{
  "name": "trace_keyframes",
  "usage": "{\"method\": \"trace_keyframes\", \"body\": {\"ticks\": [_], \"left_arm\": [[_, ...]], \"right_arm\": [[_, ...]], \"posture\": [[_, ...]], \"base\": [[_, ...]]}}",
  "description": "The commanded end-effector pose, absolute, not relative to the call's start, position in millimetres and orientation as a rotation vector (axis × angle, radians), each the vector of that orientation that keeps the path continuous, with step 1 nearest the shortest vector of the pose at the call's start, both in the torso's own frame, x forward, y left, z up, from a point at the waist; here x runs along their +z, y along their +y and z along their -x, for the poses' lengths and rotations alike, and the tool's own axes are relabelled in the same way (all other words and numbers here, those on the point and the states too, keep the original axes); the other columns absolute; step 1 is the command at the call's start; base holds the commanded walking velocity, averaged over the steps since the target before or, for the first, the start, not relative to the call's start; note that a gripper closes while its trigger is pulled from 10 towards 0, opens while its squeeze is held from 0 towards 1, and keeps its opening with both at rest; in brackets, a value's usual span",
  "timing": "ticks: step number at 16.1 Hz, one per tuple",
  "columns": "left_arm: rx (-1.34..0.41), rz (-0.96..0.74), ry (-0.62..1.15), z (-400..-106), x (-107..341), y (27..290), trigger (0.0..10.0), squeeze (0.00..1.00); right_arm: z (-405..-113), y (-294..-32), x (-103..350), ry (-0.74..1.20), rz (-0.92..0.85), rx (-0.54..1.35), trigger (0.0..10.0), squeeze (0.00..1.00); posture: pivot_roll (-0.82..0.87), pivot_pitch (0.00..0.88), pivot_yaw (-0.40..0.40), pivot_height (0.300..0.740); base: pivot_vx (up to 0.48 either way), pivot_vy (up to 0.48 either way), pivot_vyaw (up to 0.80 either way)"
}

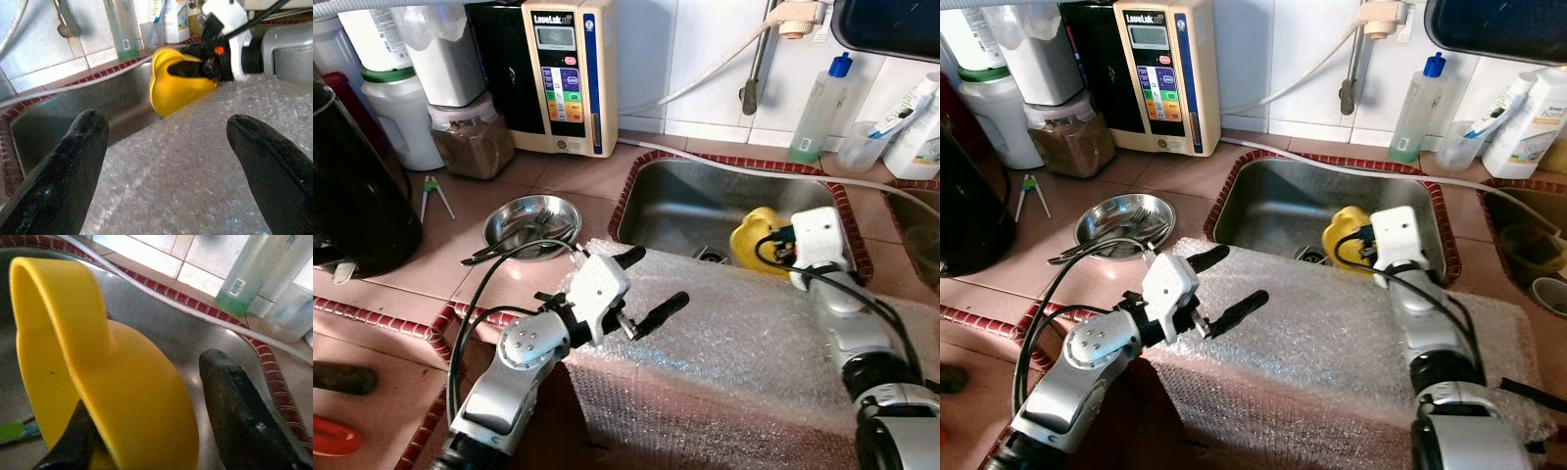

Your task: Kitchen organization

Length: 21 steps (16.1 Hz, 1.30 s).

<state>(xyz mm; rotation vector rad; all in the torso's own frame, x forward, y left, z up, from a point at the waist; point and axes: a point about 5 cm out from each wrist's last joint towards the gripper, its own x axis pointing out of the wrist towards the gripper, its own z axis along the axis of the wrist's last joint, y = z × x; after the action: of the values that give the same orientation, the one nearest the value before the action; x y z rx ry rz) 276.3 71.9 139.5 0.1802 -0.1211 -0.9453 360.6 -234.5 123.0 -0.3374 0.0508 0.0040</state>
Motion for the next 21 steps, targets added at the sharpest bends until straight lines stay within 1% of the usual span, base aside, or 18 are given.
{"method": "trace_keyframes", "body": {"ticks": [1,4,5,6,7,8,9,10,12,13,14,15,16,17,18,19,20,21], "left_arm": [[-0.94,-0.201,-0.14,-279.2,143.8,71.2,10.0,1.0],[-0.911,-0.193,-0.129,-281.6,141.3,72.7,10.0,1.0],[-0.911,-0.196,-0.132,-281.3,141.4,71.6,10.0,1.0],[-0.913,-0.19,-0.135,-281.1,142.0,70.2,10.0,1.0],[-0.91,-0.185,-0.139,-281.4,142.4,69.2,10.0,1.0],[-0.907,-0.183,-0.137,-281.8,141.9,69.0,10.0,1.0],[-0.905,-0.181,-0.137,-282.0,141.9,68.8,10.0,1.0],[-0.902,-0.178,-0.137,-282.4,142.0,68.8,10.0,1.0],[-0.897,-0.177,-0.138,-283.9,142.7,69.1,10.0,1.0],[-0.895,-0.181,-0.14,-284.2,142.9,69.1,10.0,1.0],[-0.891,-0.182,-0.142,-284.4,142.8,69.2,10.0,1.0],[-0.889,-0.185,-0.143,-284.2,142.7,69.4,10.0,1.0],[-0.889,-0.186,-0.143,-283.9,142.5,69.2,10.0,1.0],[-0.891,-0.188,-0.143,-282.8,141.7,68.1,10.0,1.0],[-0.895,-0.192,-0.143,-281.8,141.4,67.2,10.0,1.0],[-0.89,-0.19,-0.141,-282.3,141.2,67.6,10.0,1.0],[-0.887,-0.192,-0.139,-282.8,140.9,67.7,10.0,1.0],[-0.886,-0.192,-0.139,-282.9,140.8,67.4,10.0,1.0]], "right_arm": [[-361.5,-236.0,126.9,0.027,0.317,-0.004,10.0,1.0],[-358.7,-239.1,126.7,0.006,0.311,-0.021,10.0,1.0],[-357.3,-239.7,122.4,0.032,0.333,-0.017,10.0,1.0],[-356.2,-247.3,122.8,0.035,0.373,-0.083,10.0,1.0],[-356.6,-244.8,115.9,0.098,0.293,-0.029,10.0,1.0],[-357.9,-242.7,113.8,0.124,0.24,-0.013,10.0,1.0],[-359.1,-242.3,113.9,0.126,0.127,-0.023,10.0,1.0],[-360.4,-243.8,118.4,0.1,0.1,-0.025,10.0,1.0],[-363.4,-246.3,125.3,0.07,-0.017,-0.045,10.0,1.0],[-364.2,-250.7,131.3,0.037,-0.037,-0.079,10.0,1.0],[-366.1,-254.0,137.6,-0.005,-0.19,-0.106,10.0,1.0],[-367.1,-257.5,143.0,-0.032,-0.299,-0.089,10.0,1.0],[-366.6,-256.9,143.7,-0.028,-0.222,-0.057,10.0,1.0],[-364.7,-256.0,141.3,0.017,0.123,-0.056,10.0,1.0],[-363.3,-251.1,135.4,0.053,0.297,-0.018,10.0,1.0],[-363.9,-247.7,126.9,0.119,0.096,0.017,10.0,1.0],[-363.3,-241.4,116.1,0.211,-0.055,0.069,10.0,1.0],[-361.5,-241.1,109.7,0.263,-0.064,0.071,10.0,1.0]], "posture": [[0.1,0.053,0.056,0.74],[0.1,0.052,0.061,0.74],[0.1,0.05,0.06,0.74],[0.1,0.047,0.059,0.74],[0.1,0.046,0.06,0.74],[0.09,0.043,0.063,0.74],[0.09,0.043,0.063,0.74],[0.1,0.042,0.062,0.74],[0.1,0.038,0.065,0.74],[0.1,0.037,0.065,0.74],[0.1,0.036,0.065,0.74],[0.1,0.034,0.07,0.74],[0.1,0.034,0.071,0.74],[0.1,0.035,0.068,0.74],[0.1,0.04,0.069,0.74],[0.09,0.038,0.071,0.74],[0.09,0.038,0.073,0.74],[0.09,0.037,0.073,0.74]], "base": [[0.0,0.0,0.0],[0.0,0.0,0.0],[0.0,0.0,0.0],[0.0,0.0,0.0],[0.0,0.0,0.0],[0.0,0.0,0.0],[0.0,0.0,0.0],[0.0,0.0,0.0],[0.0,0.0,0.0],[0.0,0.0,0.0],[0.0,0.0,0.0],[0.0,0.0,0.0],[0.0,0.0,0.0],[0.0,0.0,0.0],[0.0,0.0,0.0],[0.0,0.0,0.0],[0.0,0.0,0.0],[0.0,0.0,0.0]]}}
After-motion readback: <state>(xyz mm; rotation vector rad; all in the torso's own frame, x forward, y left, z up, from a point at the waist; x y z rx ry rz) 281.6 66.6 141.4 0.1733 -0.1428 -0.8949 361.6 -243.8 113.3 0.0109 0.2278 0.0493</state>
